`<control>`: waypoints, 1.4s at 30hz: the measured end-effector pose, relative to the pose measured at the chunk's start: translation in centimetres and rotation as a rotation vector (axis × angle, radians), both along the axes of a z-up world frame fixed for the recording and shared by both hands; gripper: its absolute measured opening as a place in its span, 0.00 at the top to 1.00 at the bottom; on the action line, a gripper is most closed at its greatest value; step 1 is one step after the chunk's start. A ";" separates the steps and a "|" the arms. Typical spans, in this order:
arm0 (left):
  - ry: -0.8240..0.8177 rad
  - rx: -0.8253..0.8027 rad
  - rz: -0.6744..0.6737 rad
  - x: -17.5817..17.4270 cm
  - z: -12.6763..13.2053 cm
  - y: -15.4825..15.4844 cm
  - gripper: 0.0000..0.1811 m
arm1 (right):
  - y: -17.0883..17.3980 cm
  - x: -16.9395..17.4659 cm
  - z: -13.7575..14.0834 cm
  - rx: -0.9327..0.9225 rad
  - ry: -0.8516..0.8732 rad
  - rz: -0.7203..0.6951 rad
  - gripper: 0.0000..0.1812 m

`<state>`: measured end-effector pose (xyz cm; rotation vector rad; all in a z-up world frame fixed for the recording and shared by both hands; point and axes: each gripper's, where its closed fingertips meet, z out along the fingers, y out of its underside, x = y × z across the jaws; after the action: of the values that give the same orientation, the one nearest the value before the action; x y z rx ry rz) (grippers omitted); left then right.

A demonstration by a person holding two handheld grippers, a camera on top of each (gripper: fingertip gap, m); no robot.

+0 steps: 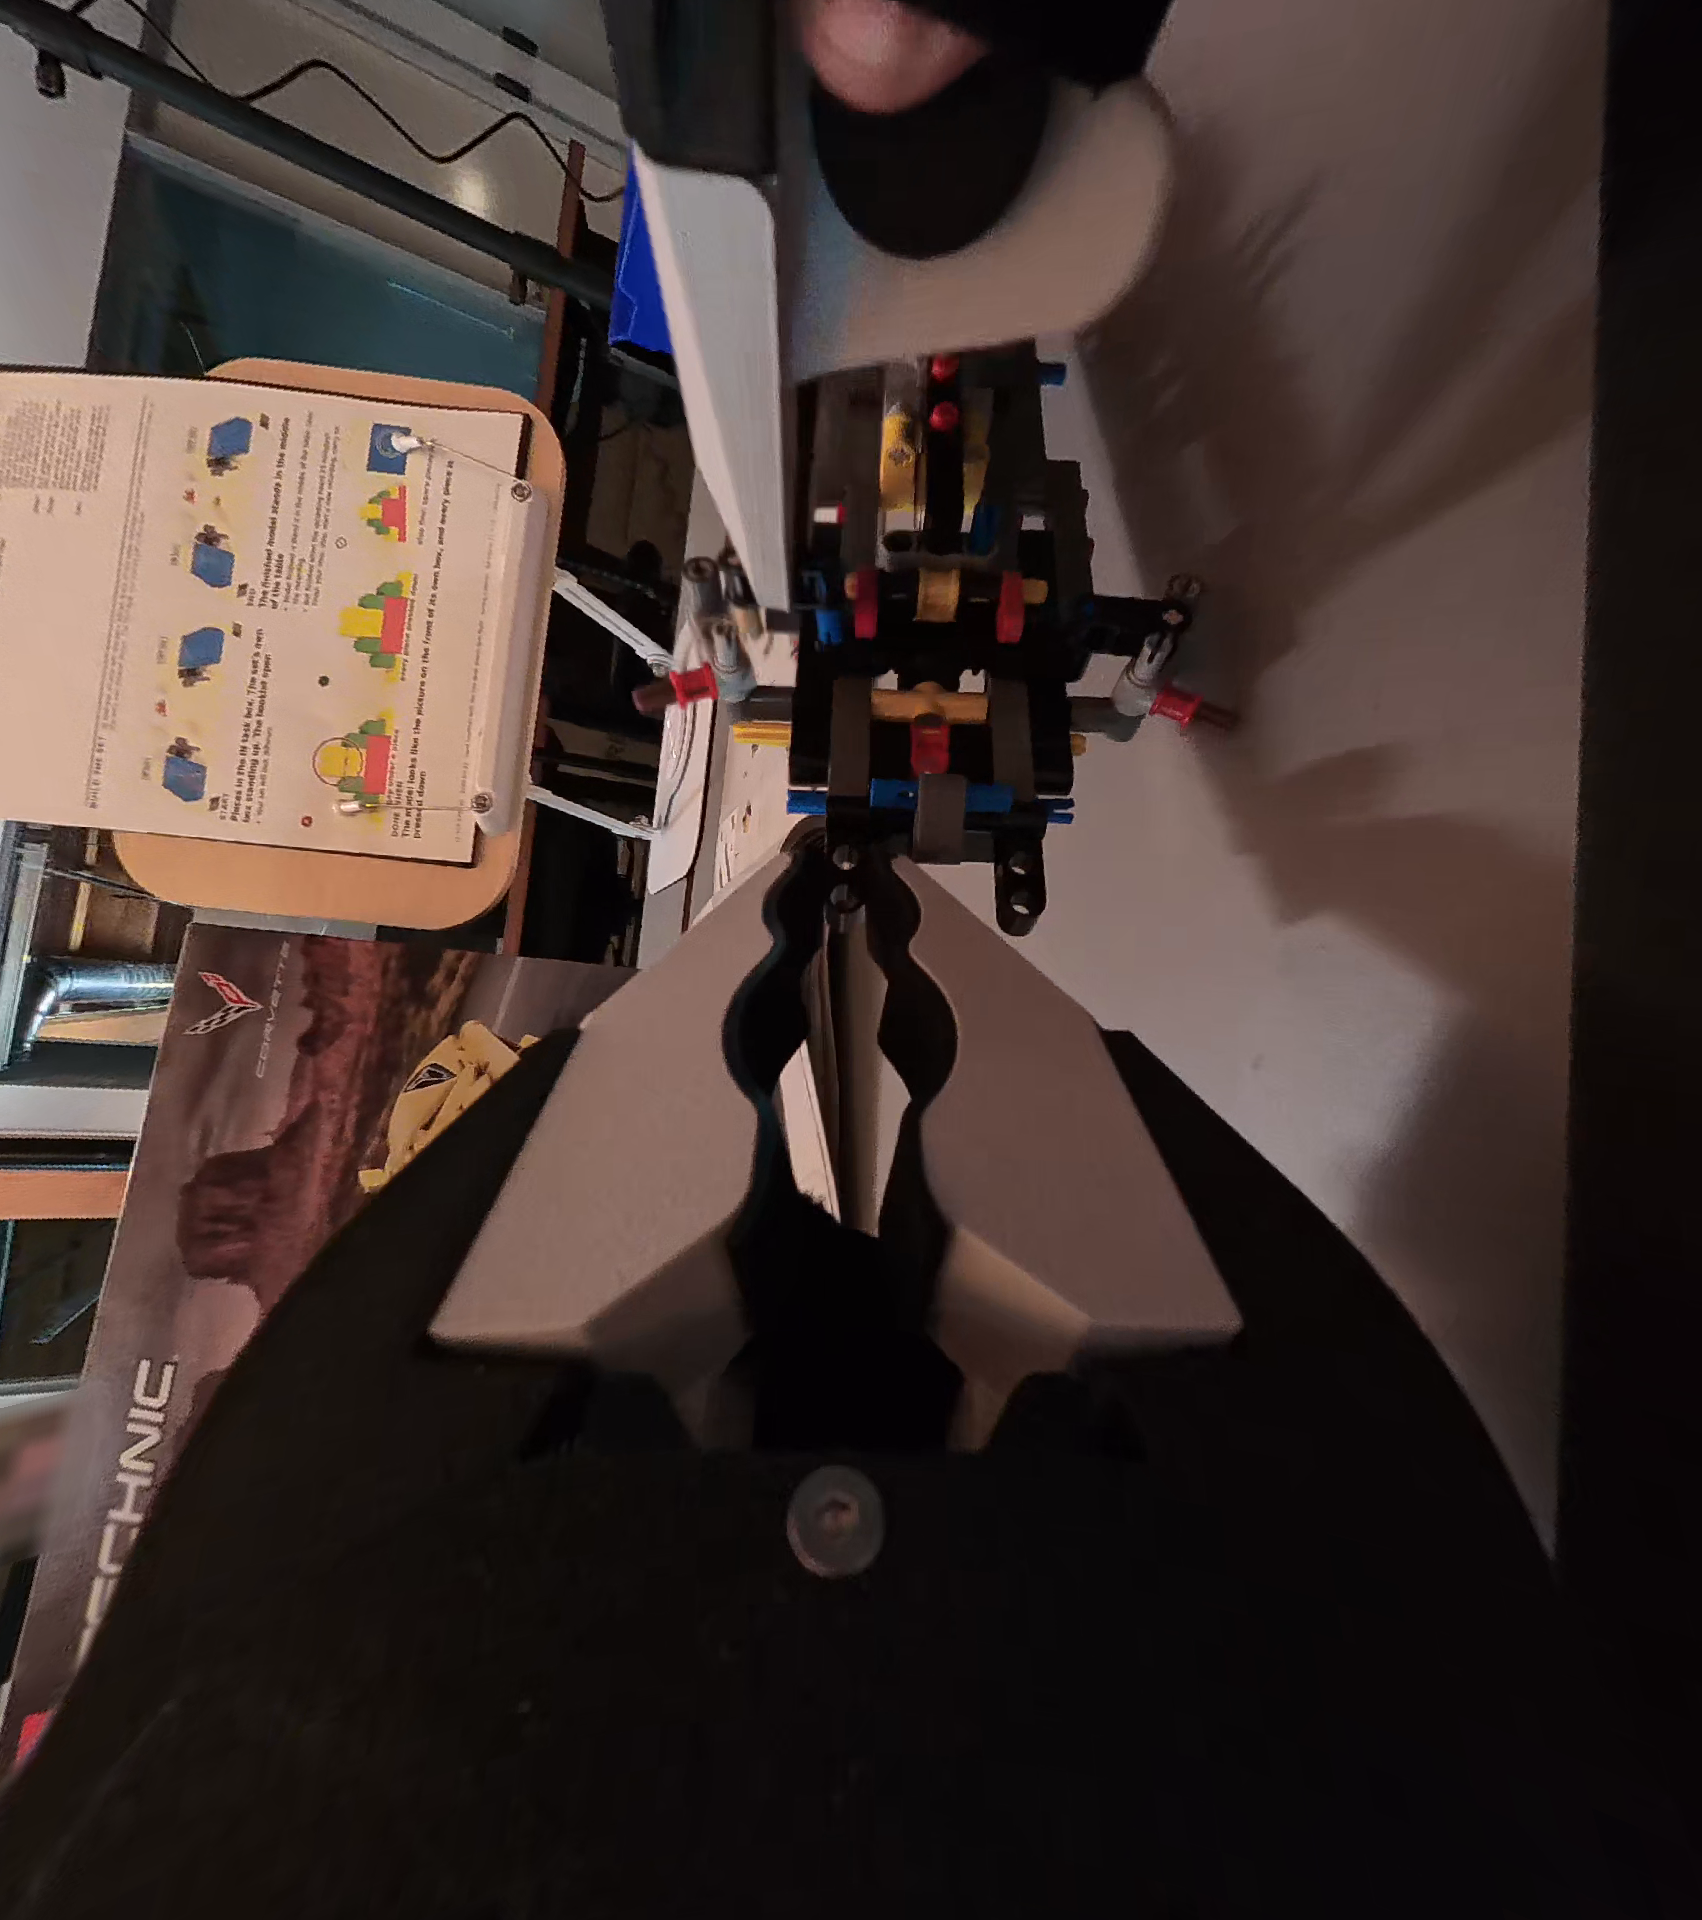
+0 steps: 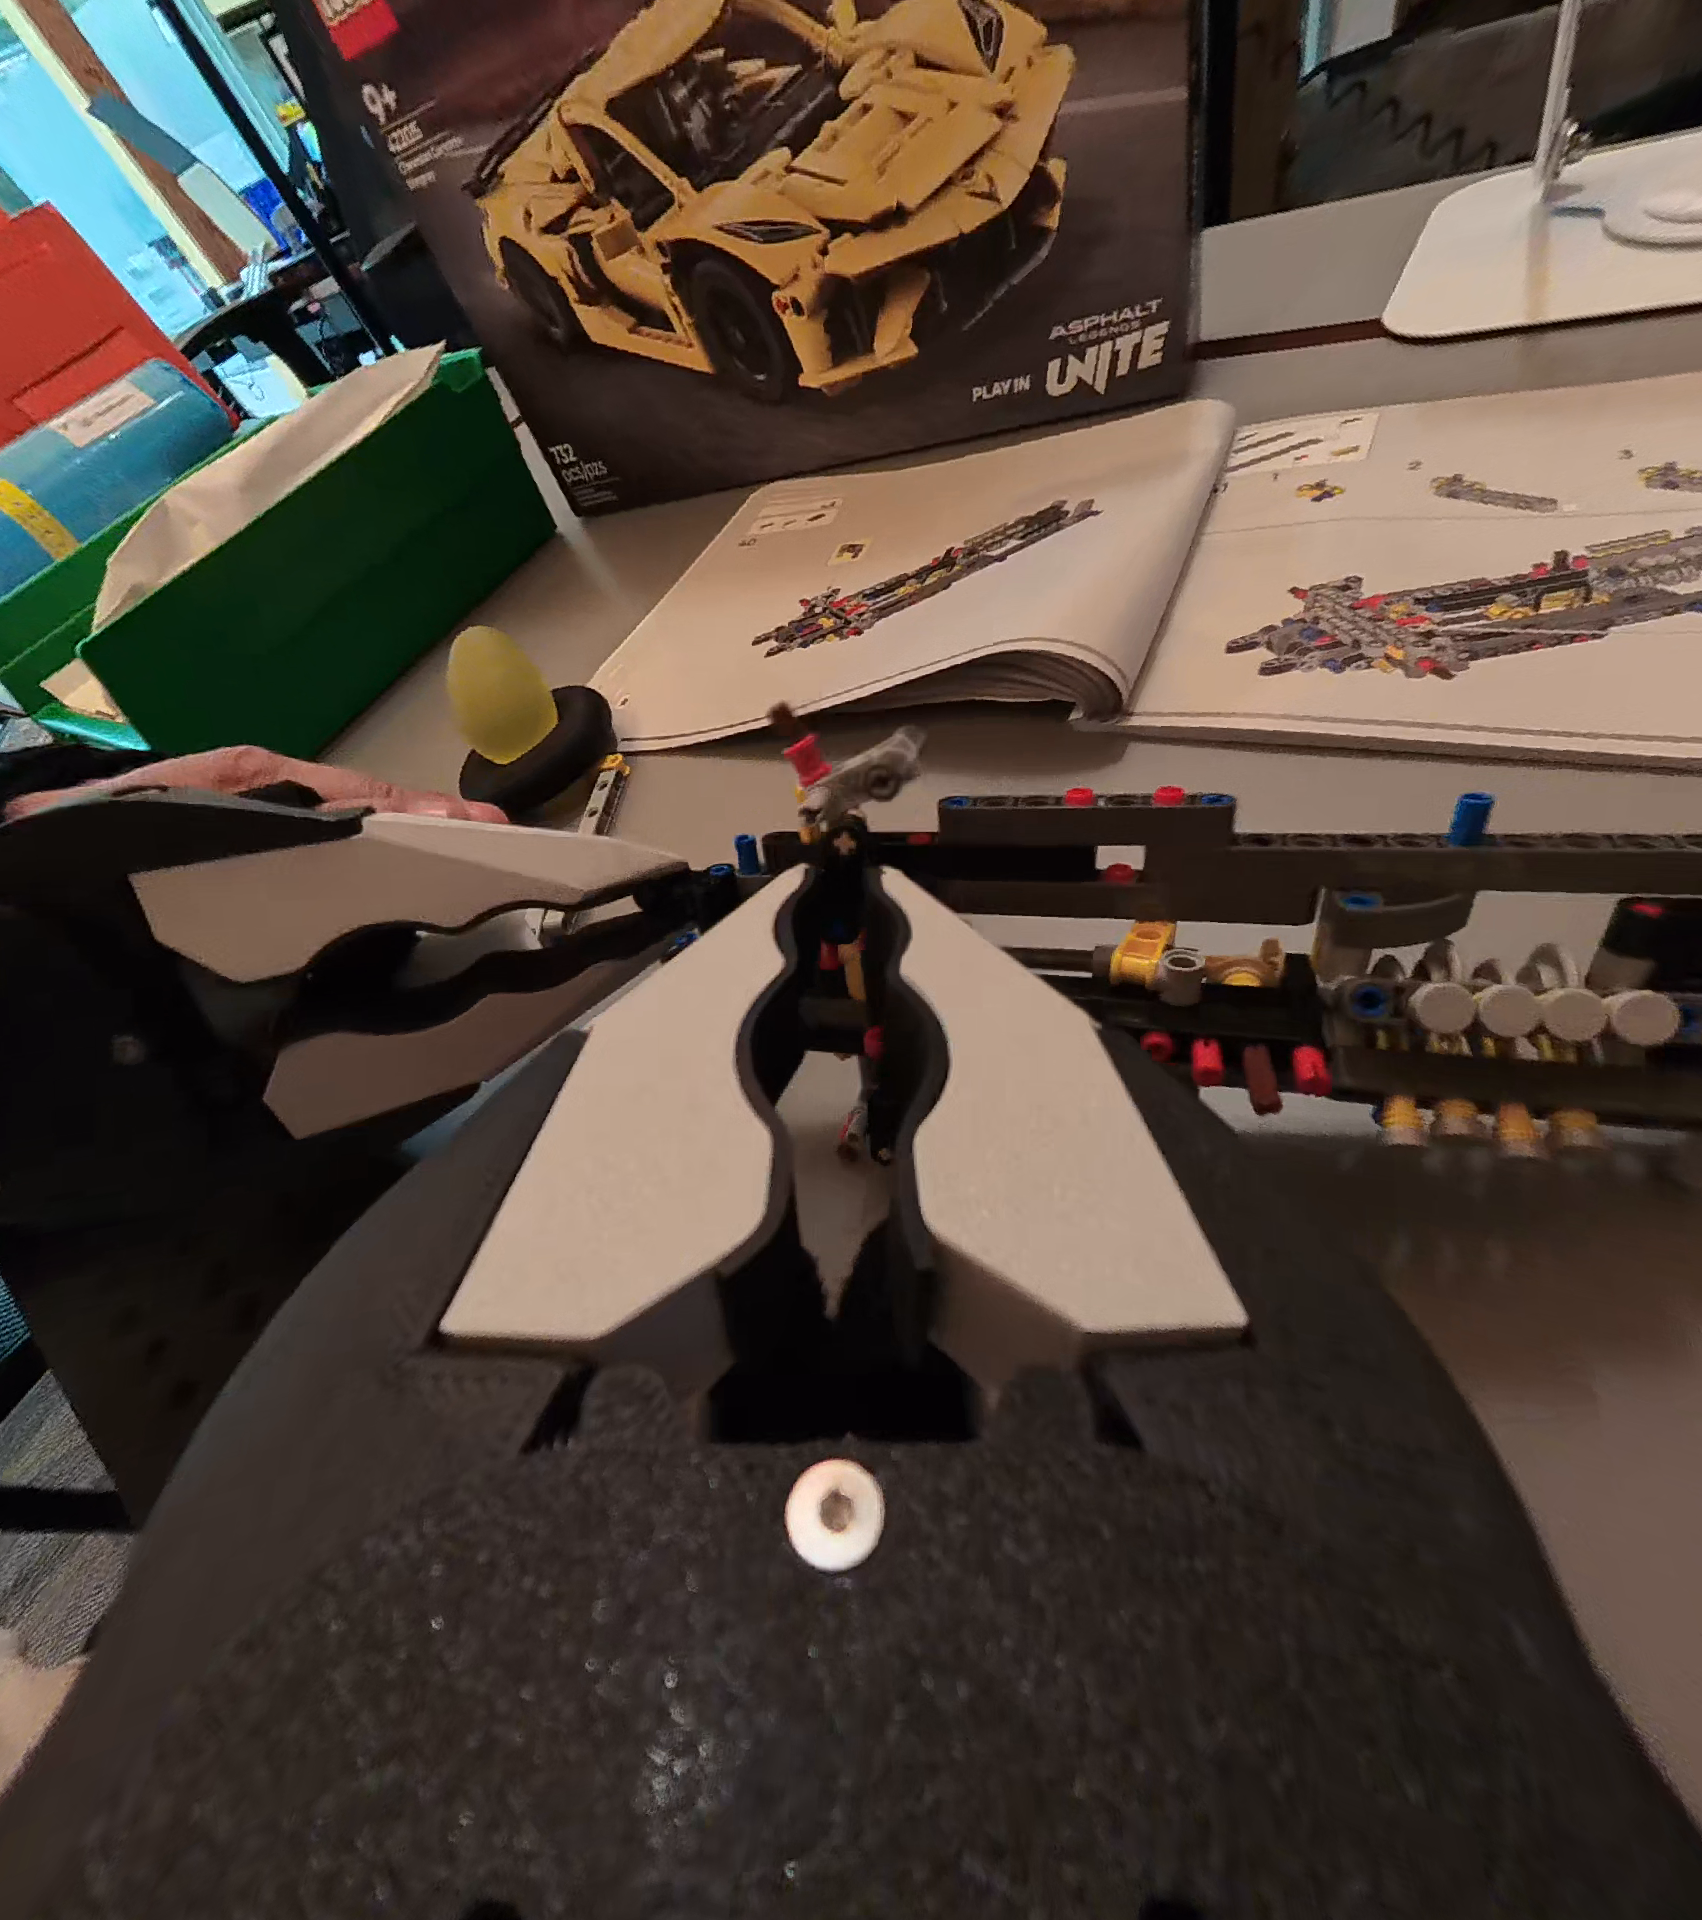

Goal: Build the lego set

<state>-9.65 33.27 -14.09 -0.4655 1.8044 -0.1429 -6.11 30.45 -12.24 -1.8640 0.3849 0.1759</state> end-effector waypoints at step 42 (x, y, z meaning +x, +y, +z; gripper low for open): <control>-0.065 0.235 -0.029 0.0 0.2 -1.0 0.97 | -0.1 0.6 0.7 0.007 -0.189 0.112 0.96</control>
<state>-9.68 32.25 -13.90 -0.2643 1.7390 0.0338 -5.47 30.40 -11.54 -1.8779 0.1502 0.0754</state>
